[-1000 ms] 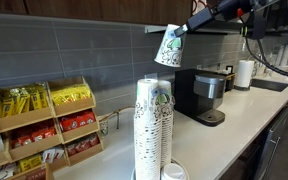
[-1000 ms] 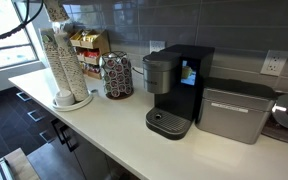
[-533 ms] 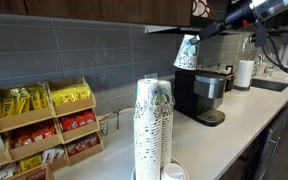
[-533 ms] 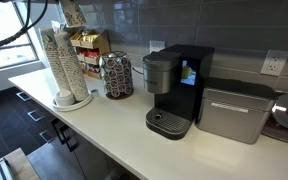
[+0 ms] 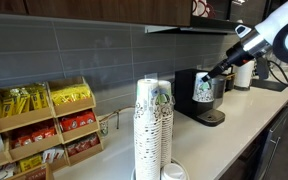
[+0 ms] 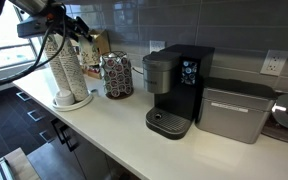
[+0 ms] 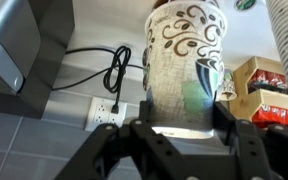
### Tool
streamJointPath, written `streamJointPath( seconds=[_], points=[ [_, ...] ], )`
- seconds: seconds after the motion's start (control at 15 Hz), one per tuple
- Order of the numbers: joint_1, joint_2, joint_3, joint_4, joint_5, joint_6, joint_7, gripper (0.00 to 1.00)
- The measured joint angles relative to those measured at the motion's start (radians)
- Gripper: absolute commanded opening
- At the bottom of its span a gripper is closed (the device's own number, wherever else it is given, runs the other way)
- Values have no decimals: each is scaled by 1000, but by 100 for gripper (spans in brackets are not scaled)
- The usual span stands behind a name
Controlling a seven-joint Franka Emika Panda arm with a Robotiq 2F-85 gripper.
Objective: Remove one cup from the right tall cups stack on a tray and put it on the counter top facing down
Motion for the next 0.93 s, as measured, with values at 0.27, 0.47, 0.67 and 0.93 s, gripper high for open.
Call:
streamJointPath(
  seconds=[0.27, 0.47, 0.67, 0.93],
  points=[
    [28, 0, -102, -81, 2, -40, -108, 63],
    [32, 0, -110, -93, 2, -43, -117, 63],
    [34, 0, -110, -93, 2, -44, -117, 38],
    [35, 6, -114, -97, 6, -44, -117, 38]
  ],
)
